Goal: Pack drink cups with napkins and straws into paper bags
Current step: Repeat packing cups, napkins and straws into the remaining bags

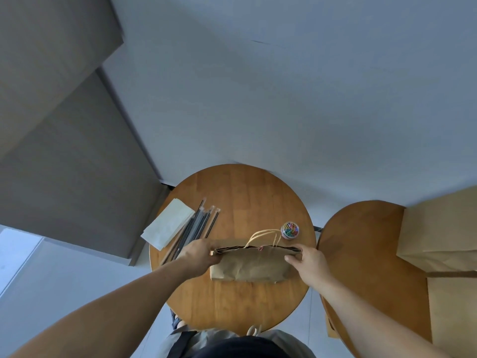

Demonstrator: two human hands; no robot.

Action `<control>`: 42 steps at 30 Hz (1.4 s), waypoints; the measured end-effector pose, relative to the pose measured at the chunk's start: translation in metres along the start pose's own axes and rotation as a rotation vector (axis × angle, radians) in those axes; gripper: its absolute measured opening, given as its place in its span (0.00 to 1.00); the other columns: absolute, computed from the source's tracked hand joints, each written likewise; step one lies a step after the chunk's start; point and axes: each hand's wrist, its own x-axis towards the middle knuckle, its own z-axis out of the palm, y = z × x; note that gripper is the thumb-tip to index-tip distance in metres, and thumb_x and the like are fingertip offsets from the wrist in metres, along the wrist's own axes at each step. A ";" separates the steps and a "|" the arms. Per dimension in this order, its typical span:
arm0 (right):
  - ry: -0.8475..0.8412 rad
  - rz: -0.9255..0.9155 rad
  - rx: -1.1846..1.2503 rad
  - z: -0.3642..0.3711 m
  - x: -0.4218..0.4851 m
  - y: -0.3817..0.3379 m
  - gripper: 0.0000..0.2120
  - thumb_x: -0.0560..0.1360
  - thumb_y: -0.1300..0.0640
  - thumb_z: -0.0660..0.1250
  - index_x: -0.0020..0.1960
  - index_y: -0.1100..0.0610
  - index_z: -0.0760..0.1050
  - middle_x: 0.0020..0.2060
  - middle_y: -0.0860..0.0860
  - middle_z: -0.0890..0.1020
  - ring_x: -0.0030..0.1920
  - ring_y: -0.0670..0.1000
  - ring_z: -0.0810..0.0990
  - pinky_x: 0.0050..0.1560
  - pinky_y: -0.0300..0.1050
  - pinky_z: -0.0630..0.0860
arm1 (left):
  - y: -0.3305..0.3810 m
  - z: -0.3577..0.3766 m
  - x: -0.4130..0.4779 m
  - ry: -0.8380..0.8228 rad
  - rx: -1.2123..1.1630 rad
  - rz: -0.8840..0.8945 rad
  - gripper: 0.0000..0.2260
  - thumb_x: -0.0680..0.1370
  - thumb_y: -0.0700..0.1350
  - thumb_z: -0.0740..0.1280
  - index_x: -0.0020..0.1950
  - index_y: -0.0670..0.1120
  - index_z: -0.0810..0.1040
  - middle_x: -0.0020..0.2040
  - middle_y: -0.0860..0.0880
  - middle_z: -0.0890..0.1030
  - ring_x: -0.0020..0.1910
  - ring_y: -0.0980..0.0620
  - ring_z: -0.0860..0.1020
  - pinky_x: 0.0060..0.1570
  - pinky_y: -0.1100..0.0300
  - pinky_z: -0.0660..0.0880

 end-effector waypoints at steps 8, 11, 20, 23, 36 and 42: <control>0.179 0.039 0.109 -0.012 -0.006 -0.031 0.09 0.78 0.51 0.69 0.56 0.52 0.81 0.44 0.48 0.85 0.47 0.49 0.82 0.48 0.44 0.77 | -0.002 -0.038 0.004 0.002 -0.211 0.036 0.17 0.81 0.52 0.65 0.33 0.65 0.79 0.27 0.59 0.75 0.28 0.58 0.71 0.30 0.64 0.66; 0.308 0.043 0.207 -0.020 -0.009 -0.058 0.05 0.77 0.52 0.70 0.43 0.48 0.77 0.37 0.45 0.82 0.40 0.47 0.81 0.37 0.37 0.72 | 0.003 -0.063 -0.001 0.053 -0.331 0.093 0.15 0.80 0.52 0.67 0.34 0.62 0.81 0.29 0.62 0.77 0.30 0.64 0.75 0.30 0.71 0.66; 0.627 -0.006 0.571 -0.046 -0.004 -0.150 0.06 0.78 0.54 0.69 0.46 0.57 0.76 0.42 0.55 0.83 0.43 0.57 0.80 0.45 0.54 0.75 | 0.039 -0.151 -0.020 0.192 -0.909 0.256 0.10 0.79 0.51 0.69 0.47 0.47 0.85 0.46 0.46 0.86 0.48 0.48 0.84 0.49 0.53 0.81; 0.709 -0.060 0.610 -0.056 -0.005 -0.179 0.04 0.79 0.52 0.67 0.47 0.51 0.75 0.42 0.52 0.82 0.41 0.50 0.79 0.40 0.44 0.73 | 0.052 -0.171 -0.032 0.372 -0.869 0.293 0.13 0.79 0.54 0.69 0.43 0.46 0.83 0.42 0.44 0.83 0.39 0.52 0.80 0.39 0.57 0.79; 0.923 -0.447 0.647 -0.153 -0.025 -0.314 0.04 0.79 0.55 0.66 0.51 0.54 0.73 0.40 0.42 0.77 0.38 0.34 0.76 0.38 0.22 0.67 | 0.114 -0.268 -0.127 0.918 -0.797 0.458 0.21 0.81 0.57 0.62 0.47 0.38 0.75 0.39 0.41 0.77 0.36 0.52 0.73 0.41 0.43 0.75; 0.890 -0.600 0.818 -0.182 -0.033 -0.394 0.04 0.79 0.54 0.67 0.53 0.53 0.75 0.42 0.39 0.78 0.41 0.34 0.77 0.39 0.21 0.68 | 0.122 -0.320 -0.183 1.140 -0.814 0.506 0.22 0.81 0.58 0.63 0.48 0.37 0.76 0.38 0.47 0.76 0.35 0.53 0.72 0.39 0.46 0.75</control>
